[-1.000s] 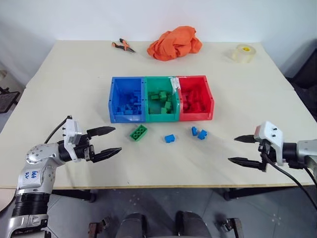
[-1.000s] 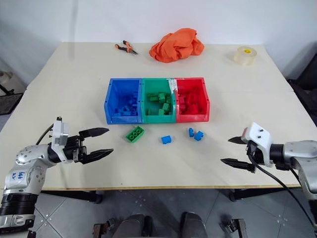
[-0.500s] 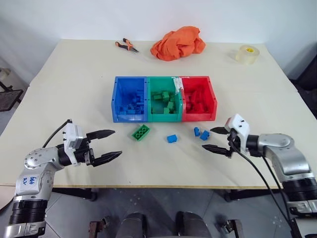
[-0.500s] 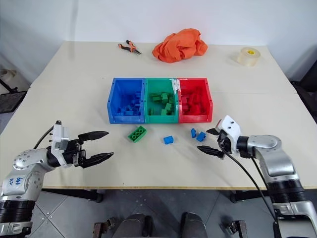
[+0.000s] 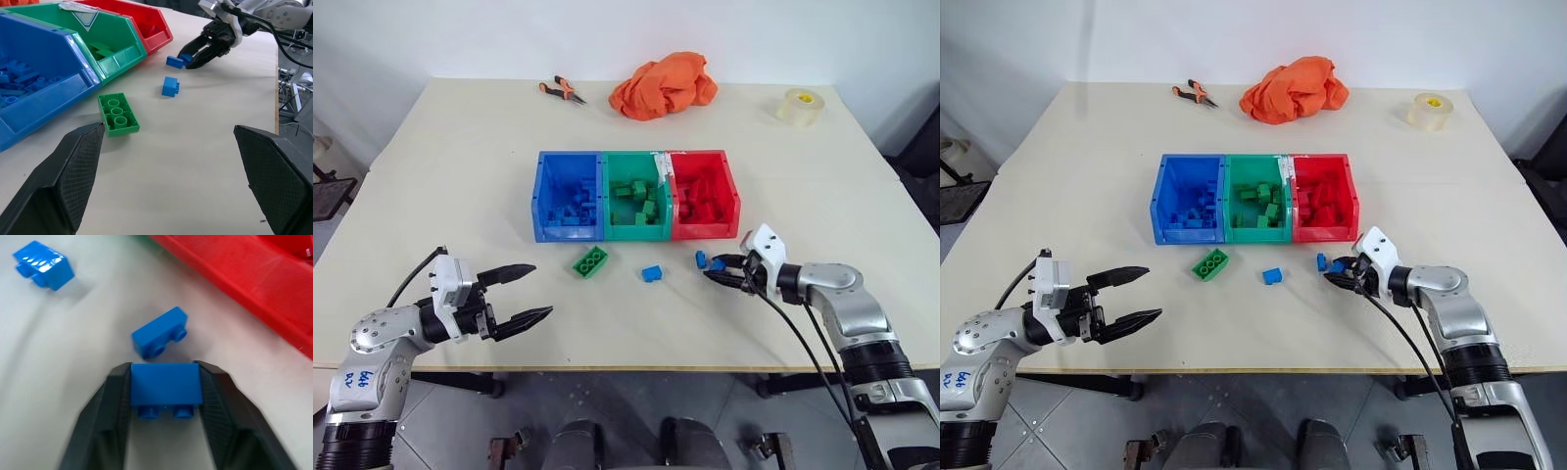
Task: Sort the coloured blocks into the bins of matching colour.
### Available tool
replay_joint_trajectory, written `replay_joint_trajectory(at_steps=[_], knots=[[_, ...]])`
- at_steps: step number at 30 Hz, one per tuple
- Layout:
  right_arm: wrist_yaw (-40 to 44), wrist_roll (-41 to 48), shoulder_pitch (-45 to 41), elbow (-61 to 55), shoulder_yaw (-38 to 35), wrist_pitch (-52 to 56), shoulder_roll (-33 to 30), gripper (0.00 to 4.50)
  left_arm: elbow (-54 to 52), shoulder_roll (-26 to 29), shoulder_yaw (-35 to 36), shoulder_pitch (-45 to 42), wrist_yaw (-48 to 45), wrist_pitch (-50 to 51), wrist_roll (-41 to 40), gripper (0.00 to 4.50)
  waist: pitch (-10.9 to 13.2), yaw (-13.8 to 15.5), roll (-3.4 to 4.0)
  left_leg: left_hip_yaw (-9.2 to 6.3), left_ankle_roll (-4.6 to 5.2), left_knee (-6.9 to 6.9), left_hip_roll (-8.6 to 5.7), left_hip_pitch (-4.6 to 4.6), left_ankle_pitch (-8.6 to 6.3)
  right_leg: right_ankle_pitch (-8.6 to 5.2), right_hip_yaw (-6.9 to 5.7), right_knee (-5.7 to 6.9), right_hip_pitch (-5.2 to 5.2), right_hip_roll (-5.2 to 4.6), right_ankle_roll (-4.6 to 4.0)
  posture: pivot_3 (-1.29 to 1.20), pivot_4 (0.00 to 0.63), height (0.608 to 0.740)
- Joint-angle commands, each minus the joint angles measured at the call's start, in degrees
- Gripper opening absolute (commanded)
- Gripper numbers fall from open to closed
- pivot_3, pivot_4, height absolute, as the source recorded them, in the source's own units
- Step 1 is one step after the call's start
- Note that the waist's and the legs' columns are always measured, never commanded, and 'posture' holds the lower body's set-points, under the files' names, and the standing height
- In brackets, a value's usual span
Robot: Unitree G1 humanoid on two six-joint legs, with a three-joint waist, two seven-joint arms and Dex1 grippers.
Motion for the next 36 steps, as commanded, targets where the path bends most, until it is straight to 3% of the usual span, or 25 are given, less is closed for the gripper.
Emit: replay_joint_trajectory(at_steps=[1,6,10,16,24,28,33,36], knots=[[0.63,3.04,1.15,-8.15,-3.13,2.98,-2.44,1.47,-0.49,0.05,0.35,-1.41,-0.10,-0.25,-0.85,4.50,0.00,0.05,0.01,0.00,0.00,0.00,-0.01,0.00,0.00,0.00,0.00,-0.01,0.00,-0.01,0.00,0.00,0.150,0.740],[-0.97,6.90,-1.98,-17.77,-2.47,10.96,-0.96,1.47,1.81,-0.16,-0.42,-3.91,-0.43,-0.75,-0.18,4.50,0.00,-0.11,0.01,-0.01,-0.02,-0.01,0.03,0.01,-0.01,0.00,0.00,0.00,-0.01,0.04,0.00,0.00,0.150,0.740],[-1.54,6.29,-10.08,-15.80,2.36,11.62,5.16,1.47,3.03,-1.09,-1.46,-5.79,-0.03,-1.41,0.42,4.50,-0.01,-0.71,0.03,0.06,-0.05,-0.03,0.08,0.02,-0.02,-0.01,0.00,0.02,-0.06,0.09,-0.01,0.00,0.150,0.740],[-7.22,0.02,-25.80,5.22,7.55,1.90,20.23,1.47,4.30,-1.71,-1.75,-7.22,0.47,-3.56,1.60,4.50,-0.02,-1.26,0.00,-0.02,-0.04,-0.01,0.00,0.02,-0.02,-0.01,-0.01,0.33,-0.19,0.05,-0.01,0.00,0.150,0.740],[-12.28,-4.89,-42.56,36.35,6.96,-14.99,35.33,1.47,2.20,-2.32,-1.87,-6.87,2.29,-4.30,1.73,4.50,-0.02,-1.92,0.00,-0.26,-0.05,0.00,-0.04,0.03,-0.02,0.00,0.02,0.84,-0.30,0.07,-0.01,0.00,0.150,0.740],[-18.05,-7.91,-47.97,48.46,6.31,-20.43,38.74,2.74,0.89,-2.77,-2.20,-6.34,3.37,-4.43,1.88,4.50,-0.01,-1.99,0.01,-0.36,-0.07,0.00,-0.02,0.04,-0.02,0.00,0.05,0.93,-0.30,0.09,-0.01,0.00,0.150,0.740],[-19.64,-8.12,-49.09,51.39,3.49,-26.02,38.29,4.45,-0.36,-3.24,-2.55,-6.08,4.49,-4.05,1.64,4.50,-0.01,-2.00,0.01,-0.46,-0.08,0.00,-0.06,0.02,-0.02,0.00,0.14,0.91,-0.28,0.10,-0.01,0.00,0.150,0.740],[-13.11,-6.82,-45.92,46.49,2.50,-26.03,35.15,4.49,0.53,-3.21,-2.91,-6.83,4.01,-3.94,1.59,4.50,-0.01,-2.00,0.01,-0.44,-0.08,0.00,-0.06,0.02,-0.02,0.00,0.16,0.90,-0.28,0.11,-0.01,0.00,0.150,0.740]])
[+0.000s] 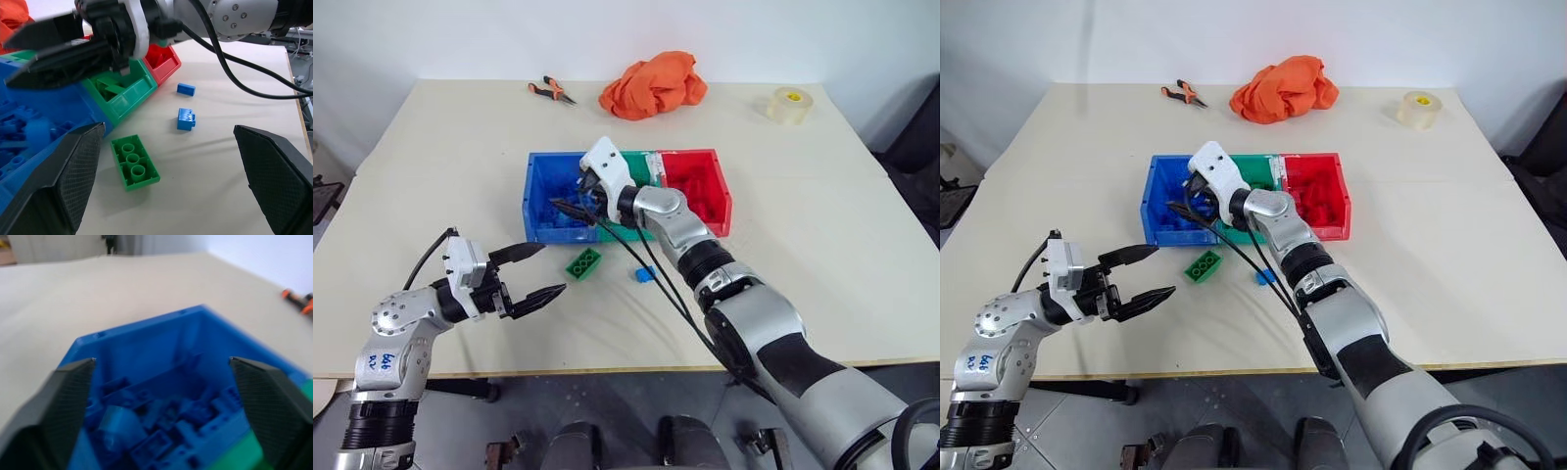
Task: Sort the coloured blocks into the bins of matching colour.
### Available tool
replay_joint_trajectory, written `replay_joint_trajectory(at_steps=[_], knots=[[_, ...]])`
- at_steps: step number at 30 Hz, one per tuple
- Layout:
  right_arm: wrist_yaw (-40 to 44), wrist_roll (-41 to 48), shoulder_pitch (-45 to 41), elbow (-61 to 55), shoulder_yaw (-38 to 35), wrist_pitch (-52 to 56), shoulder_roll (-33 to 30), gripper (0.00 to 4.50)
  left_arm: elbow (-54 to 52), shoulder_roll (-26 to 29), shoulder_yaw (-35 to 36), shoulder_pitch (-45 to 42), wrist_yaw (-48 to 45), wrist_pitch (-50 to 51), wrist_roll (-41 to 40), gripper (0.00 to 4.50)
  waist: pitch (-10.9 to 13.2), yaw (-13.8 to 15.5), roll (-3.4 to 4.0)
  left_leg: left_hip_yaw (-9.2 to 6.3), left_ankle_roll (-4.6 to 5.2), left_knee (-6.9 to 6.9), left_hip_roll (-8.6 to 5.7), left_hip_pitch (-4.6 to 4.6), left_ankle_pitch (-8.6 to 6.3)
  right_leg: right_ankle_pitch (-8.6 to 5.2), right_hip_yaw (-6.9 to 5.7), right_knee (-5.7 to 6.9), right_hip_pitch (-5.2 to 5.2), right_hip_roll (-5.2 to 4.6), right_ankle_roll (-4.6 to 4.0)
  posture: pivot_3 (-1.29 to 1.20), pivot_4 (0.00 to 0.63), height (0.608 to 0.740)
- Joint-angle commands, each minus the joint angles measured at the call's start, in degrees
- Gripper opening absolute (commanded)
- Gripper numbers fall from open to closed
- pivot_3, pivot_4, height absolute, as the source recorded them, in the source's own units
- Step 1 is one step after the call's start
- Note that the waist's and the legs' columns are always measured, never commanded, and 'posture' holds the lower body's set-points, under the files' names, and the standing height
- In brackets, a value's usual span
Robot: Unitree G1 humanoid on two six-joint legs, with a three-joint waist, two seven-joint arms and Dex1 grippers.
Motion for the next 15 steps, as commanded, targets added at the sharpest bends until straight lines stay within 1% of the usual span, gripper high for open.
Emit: replay_joint_trajectory(at_steps=[1,3,6,9,12,14,15], knots=[[7.17,2.23,2.96,-7.71,-2.00,-1.15,-3.69,4.49,-0.82,0.11,-0.01,-0.90,-0.44,-0.53,-0.27,4.50,0.00,0.08,-0.01,-0.01,0.00,0.00,0.00,0.00,0.00,0.00,0.00,0.01,0.01,0.00,0.00,0.00,0.150,0.740],[10.01,2.71,6.34,-13.46,-2.01,-0.30,-5.98,4.49,0.18,0.08,-0.33,-1.72,-0.78,-0.60,-0.05,4.50,-0.01,0.18,-0.02,-0.03,0.00,0.00,0.00,0.01,0.00,0.00,0.00,-0.01,0.05,-0.01,0.00,0.00,0.150,0.740],[14.67,4.97,13.11,-26.67,-1.74,5.22,-9.98,4.49,1.61,-0.06,-0.85,-3.16,-1.32,-0.65,0.11,4.50,-0.01,0.28,-0.01,-0.02,0.00,0.01,0.00,0.00,0.00,0.00,0.00,-0.04,0.05,-0.01,0.00,0.00,0.150,0.740],[21.49,8.87,25.01,-46.14,-1.14,13.69,-17.91,4.49,3.46,-0.29,-1.71,-4.96,-2.12,-0.91,0.42,4.50,-0.01,0.65,-0.01,-0.04,0.00,0.02,0.00,-0.01,0.00,0.00,0.00,-0.04,0.05,-0.02,0.01,0.00,0.150,0.740],[26.83,13.88,38.68,-63.71,-2.61,24.17,-29.22,4.49,5.25,-0.60,-2.82,-6.65,-2.99,-1.14,0.84,4.50,-0.01,1.16,-0.02,-0.21,0.03,0.04,-0.07,-0.02,-0.02,0.02,-0.01,-0.09,0.14,-0.04,0.03,0.00,0.150,0.740],[26.74,16.07,45.26,-70.65,-4.65,30.92,-35.28,4.49,6.07,-0.66,-3.09,-7.36,-3.56,-1.24,0.95,4.50,-0.01,1.86,-0.01,-0.14,0.04,0.04,-0.08,-0.08,-0.03,0.02,-0.05,-0.32,0.19,-0.05,0.03,0.00,0.150,0.740],[26.07,16.37,47.78,-72.54,-5.77,32.59,-37.49,4.49,6.43,-0.63,-3.13,-7.60,-3.85,-1.28,1.00,4.50,0.00,1.88,0.00,-0.08,0.05,0.04,-0.07,-0.05,-0.03,0.02,-0.05,-0.38,0.23,-0.05,0.03,0.00,0.150,0.740]])
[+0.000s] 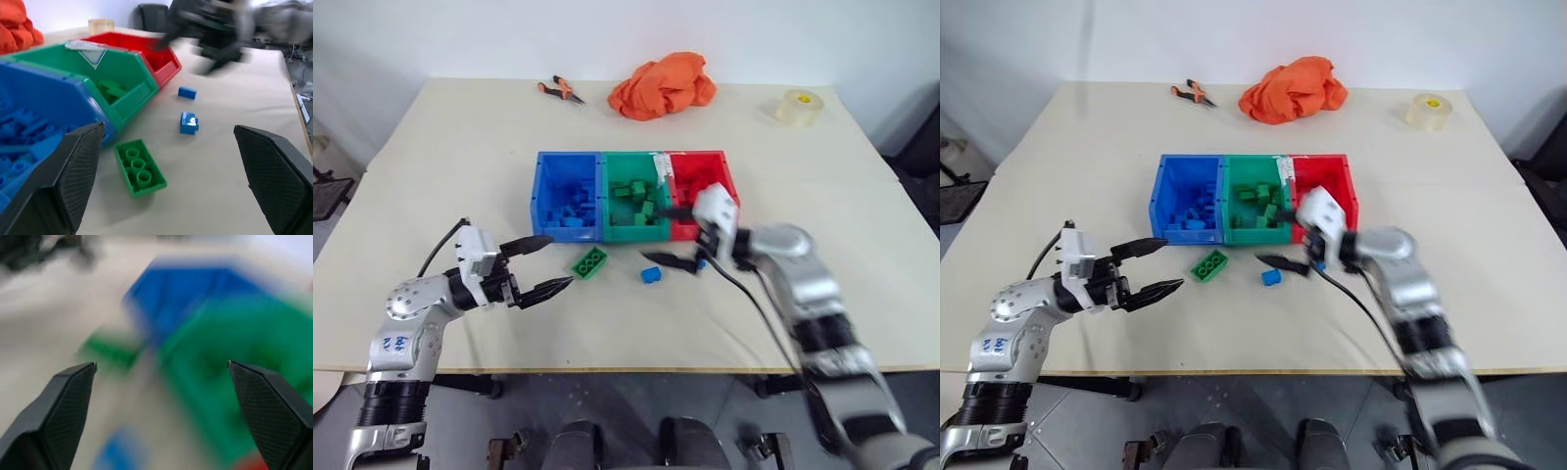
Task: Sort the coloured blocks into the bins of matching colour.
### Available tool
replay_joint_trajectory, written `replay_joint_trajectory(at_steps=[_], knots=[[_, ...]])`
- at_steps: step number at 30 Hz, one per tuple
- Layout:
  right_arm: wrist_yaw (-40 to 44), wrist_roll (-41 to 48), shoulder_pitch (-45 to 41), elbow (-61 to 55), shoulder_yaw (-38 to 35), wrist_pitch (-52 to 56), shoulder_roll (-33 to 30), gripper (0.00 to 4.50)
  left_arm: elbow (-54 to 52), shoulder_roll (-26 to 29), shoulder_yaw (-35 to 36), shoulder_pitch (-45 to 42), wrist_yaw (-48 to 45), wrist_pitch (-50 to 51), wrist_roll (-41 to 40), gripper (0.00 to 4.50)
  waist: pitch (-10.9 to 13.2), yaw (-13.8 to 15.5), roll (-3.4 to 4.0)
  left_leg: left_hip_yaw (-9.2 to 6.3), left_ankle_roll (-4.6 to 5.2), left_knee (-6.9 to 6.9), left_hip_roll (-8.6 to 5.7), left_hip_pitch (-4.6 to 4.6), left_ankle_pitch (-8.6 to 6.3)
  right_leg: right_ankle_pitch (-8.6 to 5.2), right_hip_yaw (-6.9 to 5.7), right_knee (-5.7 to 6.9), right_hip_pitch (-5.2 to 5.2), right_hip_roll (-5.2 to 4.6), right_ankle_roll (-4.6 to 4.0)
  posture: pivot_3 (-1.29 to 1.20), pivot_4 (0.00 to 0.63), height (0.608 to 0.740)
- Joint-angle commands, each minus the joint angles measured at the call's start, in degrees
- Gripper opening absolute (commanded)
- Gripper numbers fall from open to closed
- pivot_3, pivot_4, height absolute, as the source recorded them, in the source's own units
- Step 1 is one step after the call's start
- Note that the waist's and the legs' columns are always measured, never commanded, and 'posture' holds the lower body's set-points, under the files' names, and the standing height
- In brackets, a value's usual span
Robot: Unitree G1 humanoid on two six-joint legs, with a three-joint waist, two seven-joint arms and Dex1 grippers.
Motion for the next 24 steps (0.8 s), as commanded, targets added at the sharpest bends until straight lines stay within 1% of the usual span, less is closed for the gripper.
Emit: replay_joint_trajectory(at_steps=[1,2,4,6,10,15,21,24], knots=[[-0.56,3.15,6.40,-10.48,-4.89,7.24,-6.67,4.49,0.53,0.00,-0.39,-1.58,-1.31,-1.08,0.27,4.50,0.00,0.01,0.02,0.23,0.00,0.00,0.02,-0.01,0.00,0.00,0.02,-0.18,-0.01,-0.01,0.00,0.00,0.150,0.740],[-1.03,2.60,8.78,-11.21,-5.79,7.51,-8.62,4.49,0.83,0.07,-0.46,-1.76,-1.59,-1.12,0.29,4.50,0.00,-0.06,0.02,0.37,0.01,-0.03,0.05,-0.01,0.00,0.00,0.01,-0.46,0.05,0.01,0.00,0.00,0.150,0.740],[-2.52,1.21,12.62,-11.73,-6.79,8.19,-11.40,4.49,1.29,0.13,-0.58,-2.14,-1.93,-1.17,0.36,4.50,0.00,-0.01,0.02,0.53,0.00,-0.04,0.15,0.03,0.01,-0.01,-0.03,-0.56,0.06,0.05,-0.01,0.00,0.150,0.740],[-5.32,0.67,14.57,-11.45,-7.24,8.45,-11.24,4.49,1.55,0.11,-0.72,-2.53,-2.11,-1.08,0.43,4.50,0.00,0.00,0.00,0.57,-0.01,-0.04,0.16,0.08,0.01,-0.01,-0.02,-0.53,0.05,0.04,-0.01,0.00,0.150,0.740],[-10.49,1.12,13.42,-8.59,-6.70,8.81,-6.24,4.49,1.32,-0.09,-1.07,-2.86,-2.01,-0.80,0.57,4.50,-0.01,0.08,0.00,0.61,-0.01,-0.04,0.16,0.06,0.01,-0.01,0.01,-0.54,0.03,0.03,-0.01,0.00,0.150,0.740],[-16.78,-3.06,8.38,2.96,-4.87,3.35,0.48,4.49,-0.26,0.17,-0.76,-1.84,-1.64,-0.20,0.19,4.50,-0.01,0.15,0.00,0.60,0.00,-0.01,0.13,0.03,0.01,-0.01,0.01,-0.52,0.02,0.01,-0.01,0.00,0.150,0.740],[-19.42,-5.04,3.60,12.78,-4.16,0.04,4.00,4.49,-2.12,1.22,0.75,0.06,-1.18,0.46,-0.34,4.50,-0.01,0.05,0.00,0.50,0.00,0.00,0.12,0.03,0.02,-0.01,0.00,-0.47,0.04,0.03,-0.01,0.00,0.150,0.740],[-18.10,-4.71,4.30,11.92,-3.45,0.39,3.91,3.87,-3.02,1.57,1.54,1.21,-0.98,0.56,-0.55,4.50,-0.02,0.04,-0.02,0.50,0.00,0.00,0.13,0.04,0.02,-0.01,-0.01,-0.46,0.04,0.04,-0.01,0.00,0.150,0.740]])
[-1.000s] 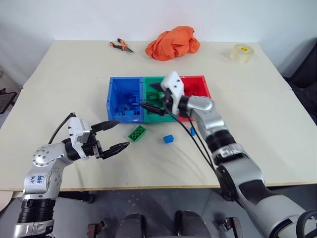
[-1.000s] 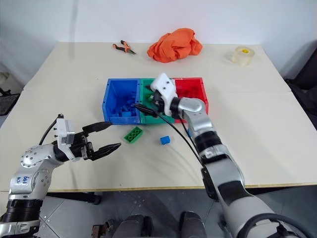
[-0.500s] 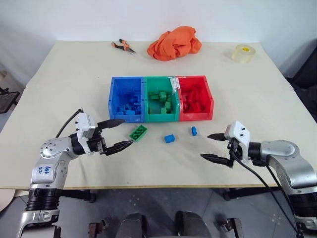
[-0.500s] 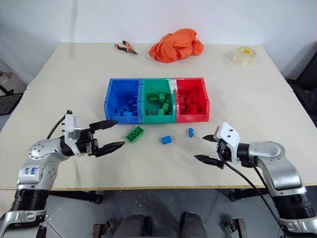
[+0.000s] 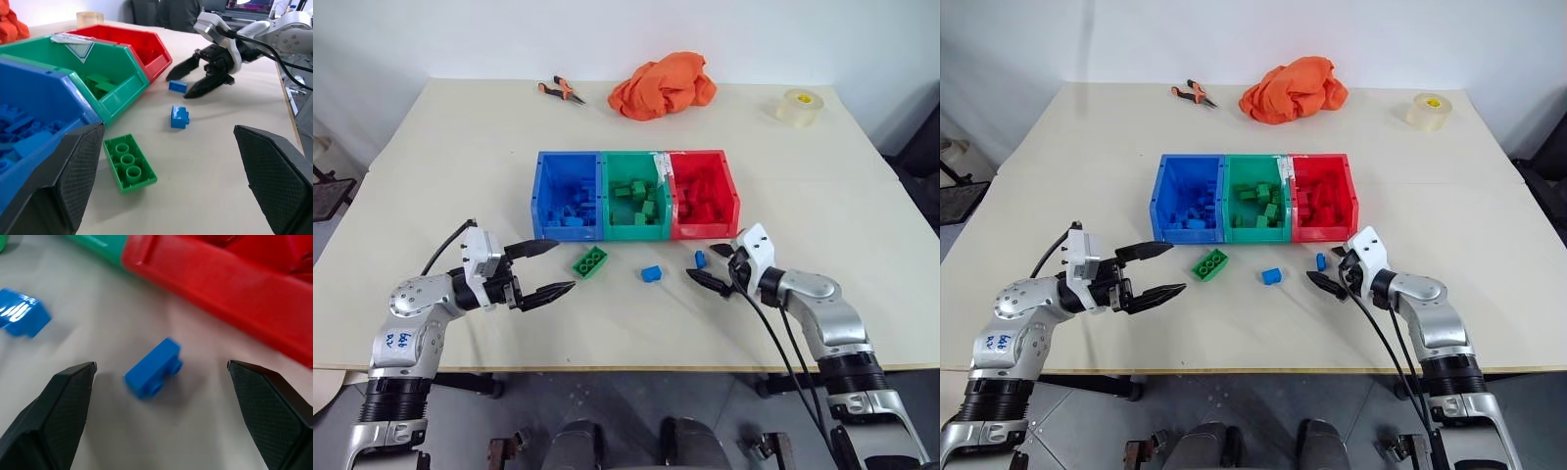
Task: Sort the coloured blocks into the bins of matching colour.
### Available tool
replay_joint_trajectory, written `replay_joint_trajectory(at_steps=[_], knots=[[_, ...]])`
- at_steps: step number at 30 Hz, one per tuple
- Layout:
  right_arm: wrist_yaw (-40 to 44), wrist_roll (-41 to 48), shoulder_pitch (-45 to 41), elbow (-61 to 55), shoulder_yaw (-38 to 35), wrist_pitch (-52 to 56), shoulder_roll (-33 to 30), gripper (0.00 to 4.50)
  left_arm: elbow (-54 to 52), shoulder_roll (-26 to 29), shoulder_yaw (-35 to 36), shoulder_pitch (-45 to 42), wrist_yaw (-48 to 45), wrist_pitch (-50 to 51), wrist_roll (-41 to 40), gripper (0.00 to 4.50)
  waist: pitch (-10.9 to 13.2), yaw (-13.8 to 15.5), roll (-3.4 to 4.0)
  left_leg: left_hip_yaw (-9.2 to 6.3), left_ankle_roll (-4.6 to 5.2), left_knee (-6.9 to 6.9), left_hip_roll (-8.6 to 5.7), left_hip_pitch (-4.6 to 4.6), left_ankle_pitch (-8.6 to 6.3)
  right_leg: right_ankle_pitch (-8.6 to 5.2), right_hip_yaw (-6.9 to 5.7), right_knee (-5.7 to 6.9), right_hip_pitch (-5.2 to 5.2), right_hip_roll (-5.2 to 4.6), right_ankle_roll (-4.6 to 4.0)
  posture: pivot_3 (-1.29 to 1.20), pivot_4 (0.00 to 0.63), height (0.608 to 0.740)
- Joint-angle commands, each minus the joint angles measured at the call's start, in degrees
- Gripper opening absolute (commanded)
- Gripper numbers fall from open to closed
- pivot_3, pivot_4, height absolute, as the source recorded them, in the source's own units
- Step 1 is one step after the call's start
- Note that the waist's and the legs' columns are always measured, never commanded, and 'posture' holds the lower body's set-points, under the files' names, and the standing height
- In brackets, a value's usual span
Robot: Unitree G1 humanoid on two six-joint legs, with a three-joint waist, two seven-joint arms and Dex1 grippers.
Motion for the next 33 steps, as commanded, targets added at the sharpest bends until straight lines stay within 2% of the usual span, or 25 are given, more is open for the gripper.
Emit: replay_joint_trajectory(at_steps=[1,10,17,22,23,26,33], knots=[[1.21,-0.14,1.84,-1.41,0.96,0.56,-0.49,3.55,-3.06,1.14,2.19,1.11,0.43,0.09,-1.05,4.50,0.00,0.02,-0.01,-0.01,0.00,0.00,0.00,0.00,0.00,0.00,0.01,0.01,0.00,-0.01,0.00,0.00,0.150,0.740],[2.72,2.77,4.95,-14.24,-0.18,4.13,-2.81,0.47,-3.70,0.66,2.39,2.24,0.85,-0.03,-0.95,4.50,0.00,0.07,0.01,-0.03,0.00,-0.01,0.00,-0.01,0.00,0.00,0.02,0.02,0.00,-0.03,0.00,0.00,0.150,0.740],[4.03,6.89,-0.35,-20.00,-0.01,8.20,-2.07,0.47,-3.55,-0.15,1.91,2.03,1.27,-0.43,-0.76,4.50,0.00,0.02,0.02,-0.03,0.00,-0.01,0.01,-0.01,0.00,0.00,0.01,0.01,-0.02,-0.02,0.00,0.00,0.150,0.740],[5.74,5.87,-10.99,-13.62,4.85,6.44,2.88,0.47,-3.76,-0.34,2.29,2.55,1.41,-0.67,-0.61,4.50,0.00,-0.29,0.02,0.01,0.00,-0.01,0.01,-0.02,0.00,0.00,0.02,0.03,-0.07,-0.02,0.00,0.00,0.150,0.740],[5.54,4.95,-12.99,-11.22,5.77,5.50,4.15,0.47,-3.80,-0.41,2.31,2.51,1.61,-0.65,-0.57,4.50,0.01,-0.37,0.02,-0.01,0.00,-0.02,0.03,-0.01,0.00,0.00,0.00,0.08,-0.08,0.00,-0.01,0.00,0.150,0.740],[2.52,-1.40,-26.05,5.41,10.95,-1.06,12.87,0.47,-5.50,-0.23,3.44,4.13,2.46,-0.59,-0.93,4.50,0.01,-1.37,0.02,-0.02,0.00,-0.01,0.00,0.00,0.00,0.00,0.01,0.29,-0.16,-0.04,-0.01,0.00,0.150,0.740],[-3.77,-8.10,-43.62,36.80,11.51,-15.92,24.85,0.47,-8.38,-0.12,5.03,6.90,4.57,-0.36,-1.08,4.50,0.01,-1.75,0.02,-0.38,-0.05,-0.07,-0.04,0.02,-0.01,0.00,-0.01,0.92,-0.33,-0.03,-0.01,0.00,0.150,0.740]])
